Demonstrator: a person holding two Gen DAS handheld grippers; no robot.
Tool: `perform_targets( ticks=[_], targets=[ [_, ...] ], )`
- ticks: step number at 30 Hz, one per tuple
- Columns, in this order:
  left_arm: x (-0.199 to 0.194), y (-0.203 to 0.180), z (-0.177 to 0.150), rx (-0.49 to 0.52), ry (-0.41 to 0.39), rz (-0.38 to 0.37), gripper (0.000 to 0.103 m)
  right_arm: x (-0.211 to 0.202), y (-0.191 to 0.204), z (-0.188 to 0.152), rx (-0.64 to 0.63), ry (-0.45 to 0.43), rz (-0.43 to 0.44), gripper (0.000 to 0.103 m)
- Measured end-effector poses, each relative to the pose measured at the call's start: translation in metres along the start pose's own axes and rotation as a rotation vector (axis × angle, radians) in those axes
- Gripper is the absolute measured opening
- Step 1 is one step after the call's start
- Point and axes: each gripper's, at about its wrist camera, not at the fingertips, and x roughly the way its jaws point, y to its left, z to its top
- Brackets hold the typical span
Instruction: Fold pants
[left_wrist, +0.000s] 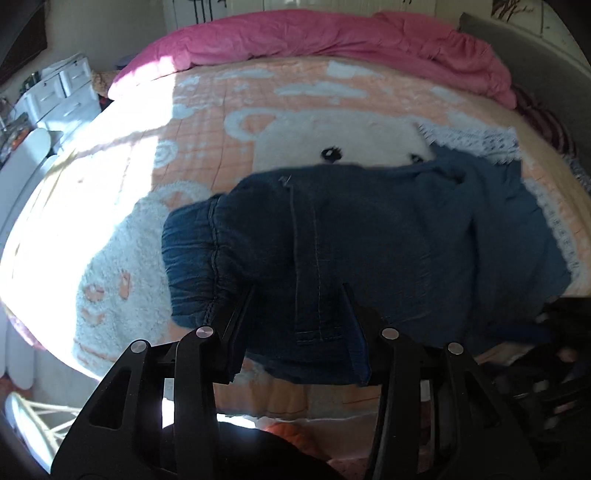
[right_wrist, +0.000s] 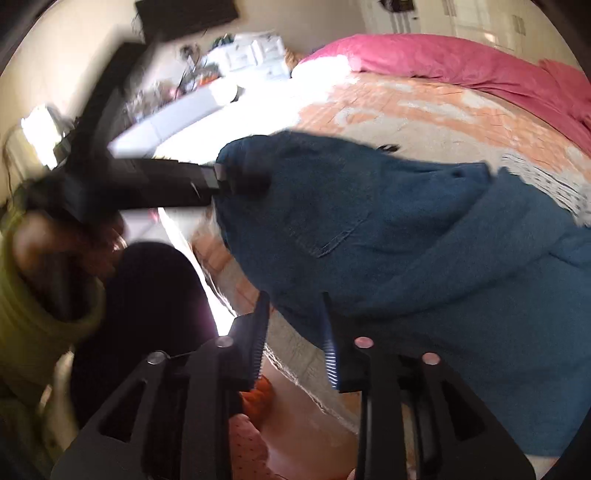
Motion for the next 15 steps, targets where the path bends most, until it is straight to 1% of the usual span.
perform_targets(
  ticks=[1, 3, 6, 7, 9, 10, 11, 12, 14, 15],
  targets=[
    [0.004, -0.001, -0.005, 0.009, 0.004, 0.003, 0.038, -0.009, -0.003, 0.003, 0.000, -0.027, -0.027, 0.040],
    [0.004, -0.002, -0.008, 0.024, 0.001, 0.013, 0.038, -0.015, -0.008, 0.012, 0.012, -0.057, -0.053, 0.041],
    [0.005, 0.001, -0.009, 0.020, 0.004, 0.002, 0.038, -0.001, -0.012, 0.028, 0.030, -0.043, -0.071, 0.045],
    [0.005, 0.002, -0.009, 0.018, 0.002, 0.000, 0.038, 0.007, -0.013, 0.031, 0.032, -0.023, -0.070, 0.047],
    [0.005, 0.000, -0.010, 0.026, 0.000, 0.008, 0.038, 0.034, -0.019, 0.028, 0.049, 0.063, -0.121, 0.058],
    [0.005, 0.000, -0.010, 0.028, -0.001, 0.009, 0.038, 0.053, -0.025, 0.021, 0.063, 0.136, -0.160, 0.058],
    [0.005, 0.000, -0.011, 0.029, -0.003, 0.003, 0.038, 0.060, -0.027, 0.018, 0.066, 0.142, -0.164, 0.059],
    [0.005, 0.000, -0.011, 0.026, -0.003, -0.001, 0.038, 0.058, -0.026, 0.015, 0.054, 0.100, -0.163, 0.059],
    [0.000, 0.003, -0.010, 0.012, -0.018, -0.019, 0.039, 0.047, -0.023, 0.014, 0.032, 0.079, -0.147, 0.059],
    [-0.008, 0.006, -0.010, -0.006, -0.039, -0.033, 0.041, 0.035, -0.026, 0.016, 0.043, 0.045, -0.122, 0.059]
  ],
)
